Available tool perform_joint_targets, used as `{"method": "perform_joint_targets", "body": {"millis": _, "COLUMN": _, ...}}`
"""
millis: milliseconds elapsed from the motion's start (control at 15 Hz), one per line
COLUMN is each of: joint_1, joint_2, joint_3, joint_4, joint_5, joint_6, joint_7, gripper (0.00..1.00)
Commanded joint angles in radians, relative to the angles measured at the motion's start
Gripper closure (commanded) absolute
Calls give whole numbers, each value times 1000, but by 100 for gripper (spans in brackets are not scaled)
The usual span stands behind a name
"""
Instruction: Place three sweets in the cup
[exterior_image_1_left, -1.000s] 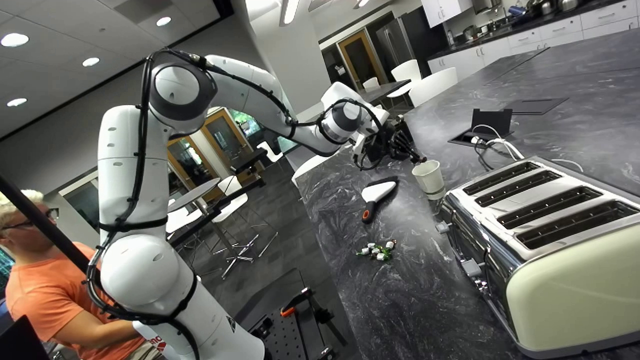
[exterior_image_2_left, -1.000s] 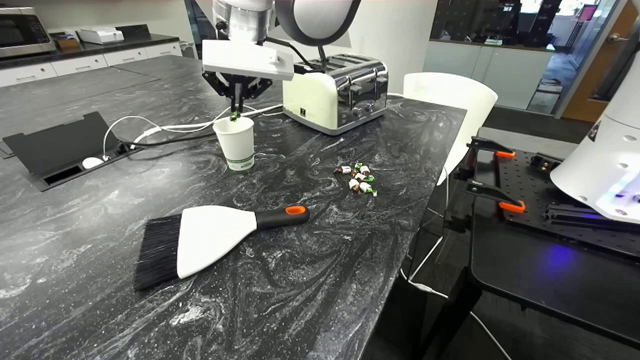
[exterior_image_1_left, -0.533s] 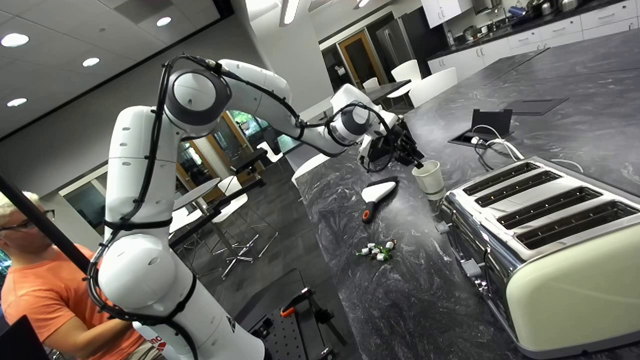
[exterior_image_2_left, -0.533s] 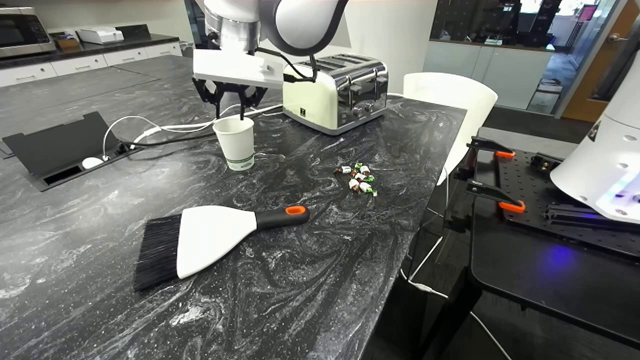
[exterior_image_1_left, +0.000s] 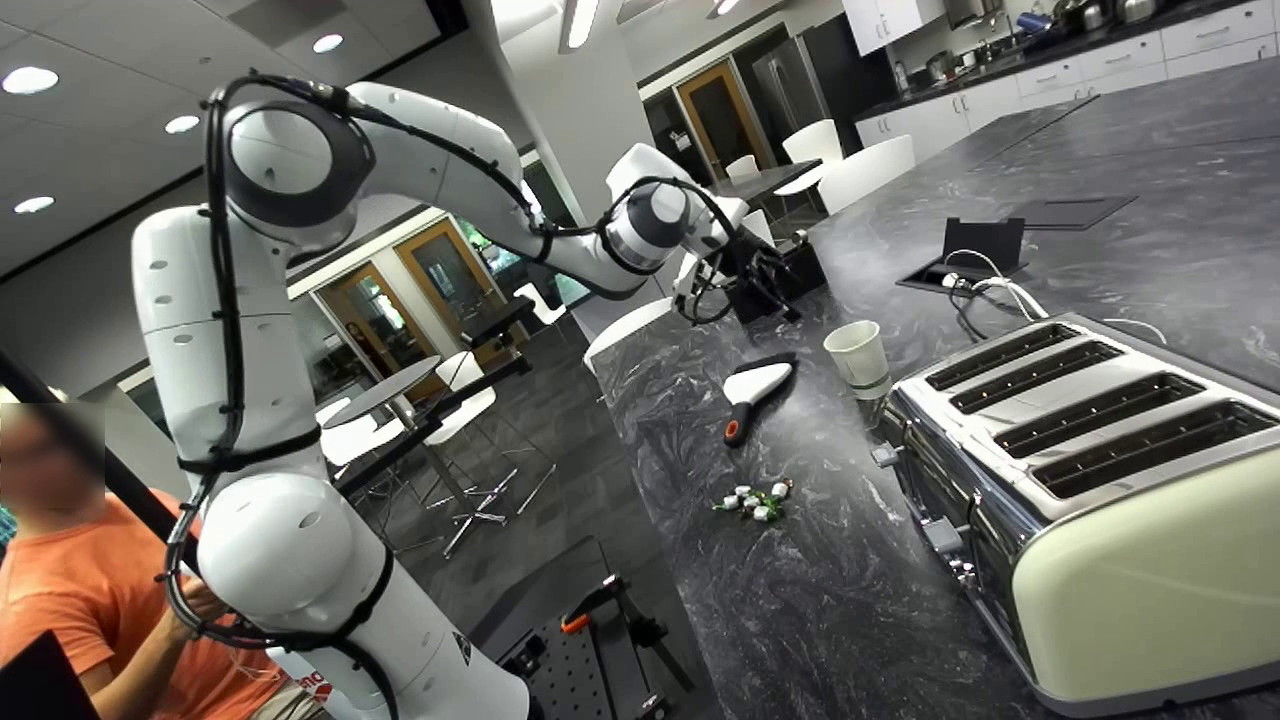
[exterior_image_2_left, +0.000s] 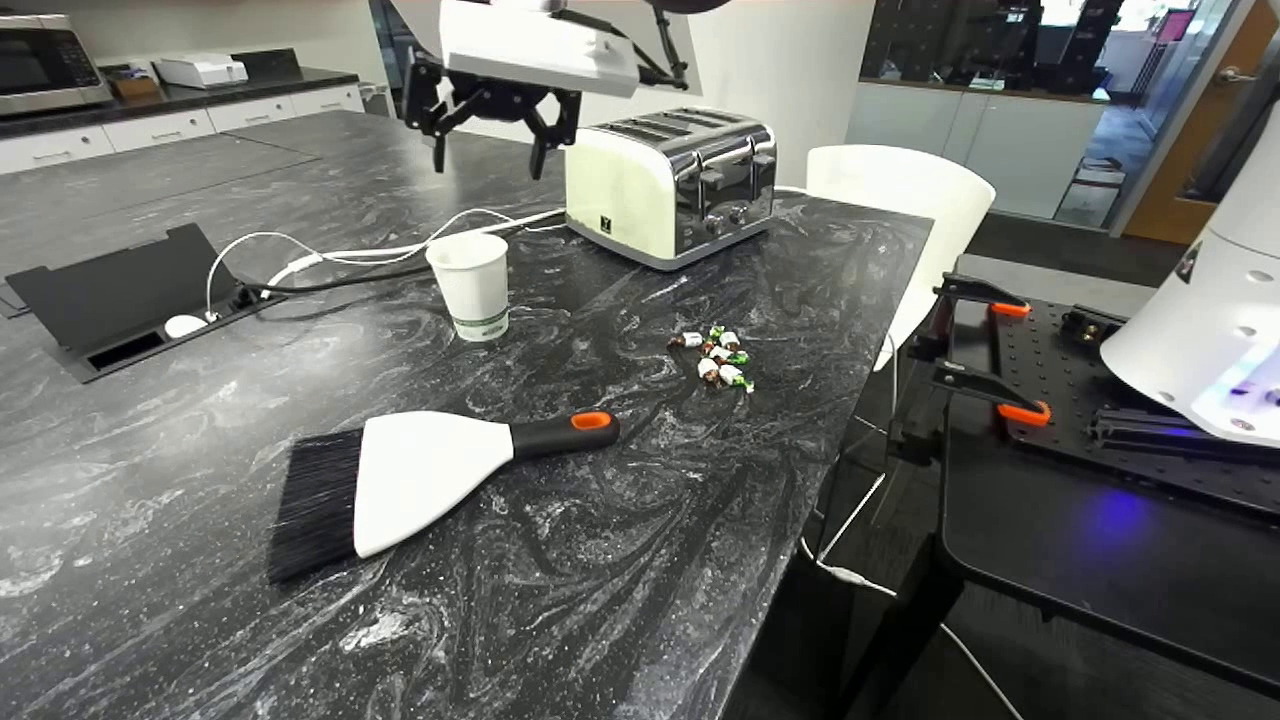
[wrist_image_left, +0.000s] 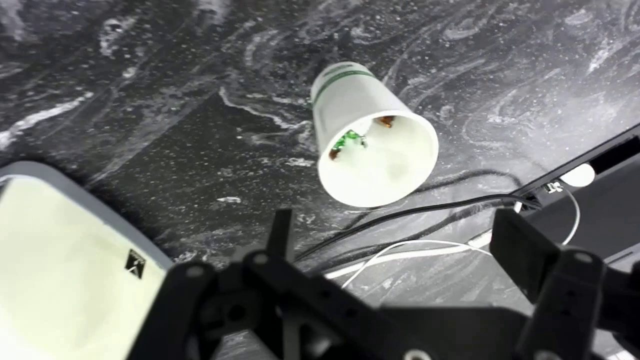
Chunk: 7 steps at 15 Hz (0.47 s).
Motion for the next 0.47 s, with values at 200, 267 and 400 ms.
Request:
{"method": "perform_joint_targets", "body": {"millis": 200, "joint_1": -157, "joint_2": -321, "joint_3": 141, "joint_4": -386, "joint_5": 101, "joint_6": -155, "joint_7": -273, "gripper": 0}}
{"method": "perform_joint_targets", "body": {"millis": 267, "joint_1": -178, "joint_2": -343, "joint_3": 157, "joint_4": -415, "joint_5": 119, "joint_6": -176, "joint_7": -305, "gripper": 0}}
{"method": "perform_joint_targets", "body": {"millis": 400, "joint_1": -213, "joint_2": -376, "joint_3": 184, "joint_4": -459, "joint_5": 156, "joint_6": -207, "joint_7": -363, "gripper": 0}}
